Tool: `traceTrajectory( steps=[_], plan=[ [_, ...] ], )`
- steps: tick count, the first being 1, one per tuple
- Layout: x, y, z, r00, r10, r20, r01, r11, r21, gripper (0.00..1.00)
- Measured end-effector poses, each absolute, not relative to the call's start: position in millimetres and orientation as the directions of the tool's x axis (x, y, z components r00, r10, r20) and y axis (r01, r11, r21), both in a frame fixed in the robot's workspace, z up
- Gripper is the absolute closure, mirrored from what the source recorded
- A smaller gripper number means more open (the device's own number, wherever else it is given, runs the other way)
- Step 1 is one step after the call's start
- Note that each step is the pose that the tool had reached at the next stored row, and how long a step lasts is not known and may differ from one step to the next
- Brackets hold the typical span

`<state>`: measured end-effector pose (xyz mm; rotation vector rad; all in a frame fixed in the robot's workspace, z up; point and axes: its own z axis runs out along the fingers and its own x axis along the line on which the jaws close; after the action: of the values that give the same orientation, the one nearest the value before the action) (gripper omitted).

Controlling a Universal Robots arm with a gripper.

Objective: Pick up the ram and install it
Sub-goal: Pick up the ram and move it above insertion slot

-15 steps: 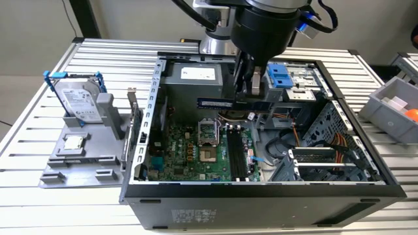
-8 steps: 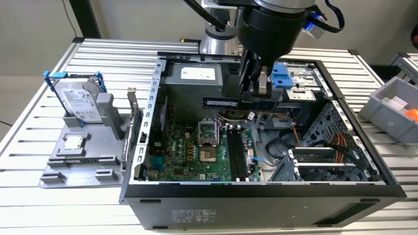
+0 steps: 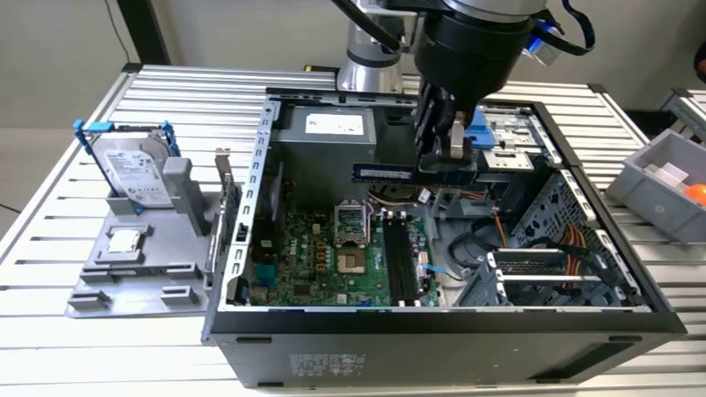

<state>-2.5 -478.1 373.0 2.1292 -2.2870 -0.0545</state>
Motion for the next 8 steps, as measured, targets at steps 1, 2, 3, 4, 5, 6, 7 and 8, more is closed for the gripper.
traceTrajectory(
  steps=[1, 2, 3, 4, 5, 6, 7, 8],
  plan=[
    [-1.1, -477.9, 372.9, -0.072, -0.997, -0.012, -0.997, 0.071, 0.037, 1.0],
    [0.3, -477.8, 372.9, -0.072, -0.997, -0.012, -0.997, 0.071, 0.037, 1.0],
    [1.7, -477.6, 372.8, -0.072, -0.997, -0.012, -0.997, 0.071, 0.037, 1.0],
    [2.8, -477.4, 372.8, -0.072, -0.997, -0.012, -0.997, 0.071, 0.037, 1.0],
    [4.0, -477.3, 372.7, -0.072, -0.997, -0.012, -0.997, 0.071, 0.037, 1.0],
    [5.0, -477.1, 372.6, -0.072, -0.997, -0.012, -0.997, 0.071, 0.037, 1.0],
    [6.0, -476.8, 372.6, -0.072, -0.997, -0.012, -0.997, 0.071, 0.037, 1.0],
    [7.0, -476.6, 372.5, -0.072, -0.997, -0.012, -0.997, 0.071, 0.037, 1.0]
  ],
)
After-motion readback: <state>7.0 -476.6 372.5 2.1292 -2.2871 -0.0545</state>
